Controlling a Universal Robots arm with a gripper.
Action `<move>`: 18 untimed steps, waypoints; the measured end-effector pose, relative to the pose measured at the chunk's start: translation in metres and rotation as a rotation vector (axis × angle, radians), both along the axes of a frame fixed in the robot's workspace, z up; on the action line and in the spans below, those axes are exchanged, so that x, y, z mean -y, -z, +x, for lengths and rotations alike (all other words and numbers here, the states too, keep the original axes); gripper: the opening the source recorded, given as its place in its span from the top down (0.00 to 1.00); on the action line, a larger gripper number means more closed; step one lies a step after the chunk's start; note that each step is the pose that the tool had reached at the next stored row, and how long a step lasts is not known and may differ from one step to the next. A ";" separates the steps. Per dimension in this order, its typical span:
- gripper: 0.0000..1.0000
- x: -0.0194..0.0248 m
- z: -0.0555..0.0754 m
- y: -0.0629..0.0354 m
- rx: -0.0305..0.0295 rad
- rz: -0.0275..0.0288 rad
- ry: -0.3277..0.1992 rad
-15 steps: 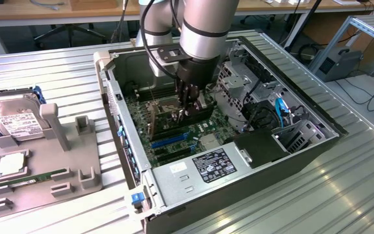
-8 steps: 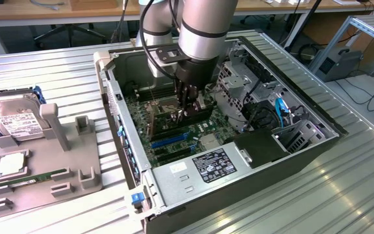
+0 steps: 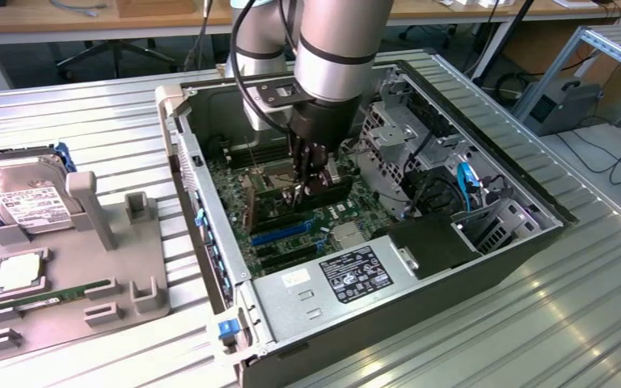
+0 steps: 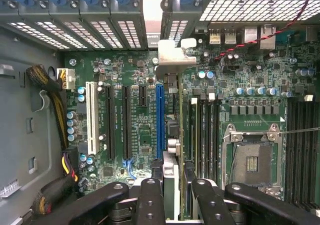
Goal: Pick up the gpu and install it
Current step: 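Insert the gpu into the slot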
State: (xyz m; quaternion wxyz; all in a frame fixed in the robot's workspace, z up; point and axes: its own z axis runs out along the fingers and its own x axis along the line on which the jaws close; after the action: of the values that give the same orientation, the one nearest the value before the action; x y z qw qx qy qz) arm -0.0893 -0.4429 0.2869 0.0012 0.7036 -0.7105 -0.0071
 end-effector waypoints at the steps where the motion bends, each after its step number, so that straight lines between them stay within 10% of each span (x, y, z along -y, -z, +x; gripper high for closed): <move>1: 0.73 0.0001 0.000 0.0002 0.0001 0.0001 0.000; 18: 0.73 0.0012 -0.001 0.0010 0.0000 -0.0028 0.000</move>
State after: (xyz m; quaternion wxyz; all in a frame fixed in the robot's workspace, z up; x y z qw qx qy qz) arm -0.0907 -0.4441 0.2860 0.0022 0.7036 -0.7105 -0.0061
